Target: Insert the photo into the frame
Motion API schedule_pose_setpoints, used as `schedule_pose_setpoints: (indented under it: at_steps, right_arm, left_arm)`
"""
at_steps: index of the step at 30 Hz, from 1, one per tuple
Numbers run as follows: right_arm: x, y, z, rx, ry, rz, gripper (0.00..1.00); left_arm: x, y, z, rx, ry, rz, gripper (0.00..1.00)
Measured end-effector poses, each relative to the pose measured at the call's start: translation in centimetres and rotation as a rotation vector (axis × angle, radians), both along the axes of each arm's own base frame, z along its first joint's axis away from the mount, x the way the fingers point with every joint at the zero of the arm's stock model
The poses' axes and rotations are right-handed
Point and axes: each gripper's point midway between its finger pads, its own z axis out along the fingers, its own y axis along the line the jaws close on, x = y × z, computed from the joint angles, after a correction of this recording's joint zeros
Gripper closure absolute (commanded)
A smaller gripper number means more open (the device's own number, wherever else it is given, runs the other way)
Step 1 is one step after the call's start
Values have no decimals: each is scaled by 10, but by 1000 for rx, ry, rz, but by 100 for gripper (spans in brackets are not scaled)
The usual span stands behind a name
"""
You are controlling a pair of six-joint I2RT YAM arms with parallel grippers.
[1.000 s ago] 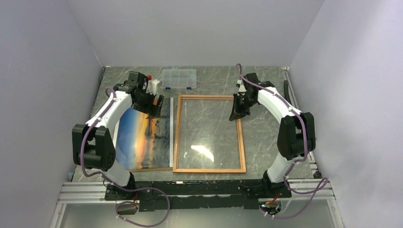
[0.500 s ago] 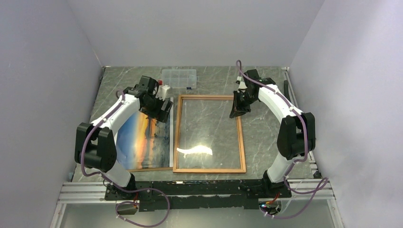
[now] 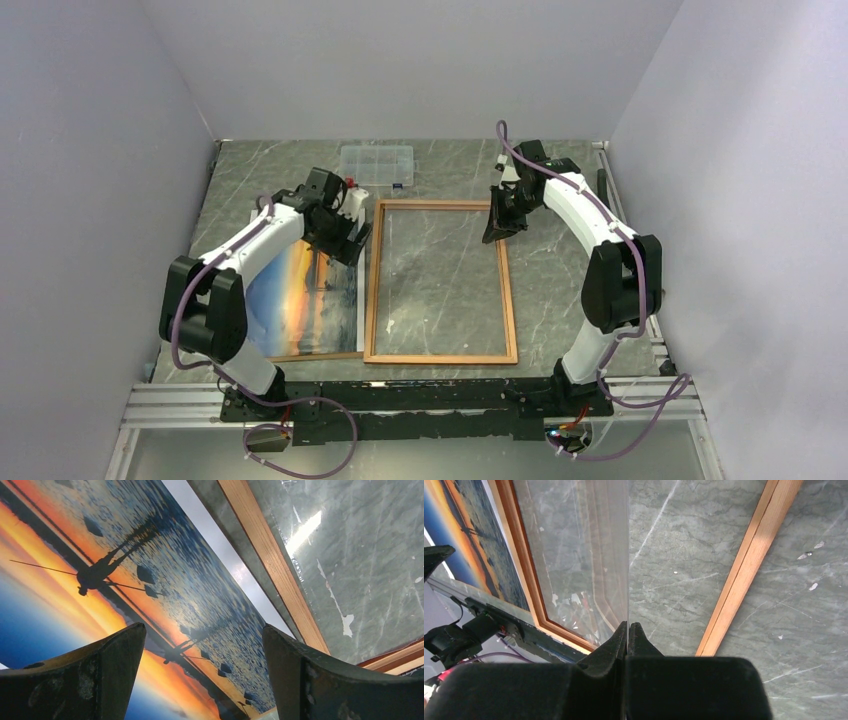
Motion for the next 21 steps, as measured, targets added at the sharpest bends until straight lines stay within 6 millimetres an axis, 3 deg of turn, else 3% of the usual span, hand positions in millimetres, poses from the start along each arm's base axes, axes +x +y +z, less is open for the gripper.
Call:
schedule_pose_setpoints:
  at_steps: [8, 12, 21]
  right_arm:
    - [-2, 4, -4, 74, 20, -9, 100]
    - [-6, 9, -2, 173, 35, -27, 86]
    - [-18, 30, 28, 380, 5, -16, 51]
  left_arm:
    - [-17, -6, -30, 19, 24, -49, 12]
    - [-26, -7, -44, 17, 43, -67, 15]
    - [-21, -16, -49, -14, 4, -87, 17]
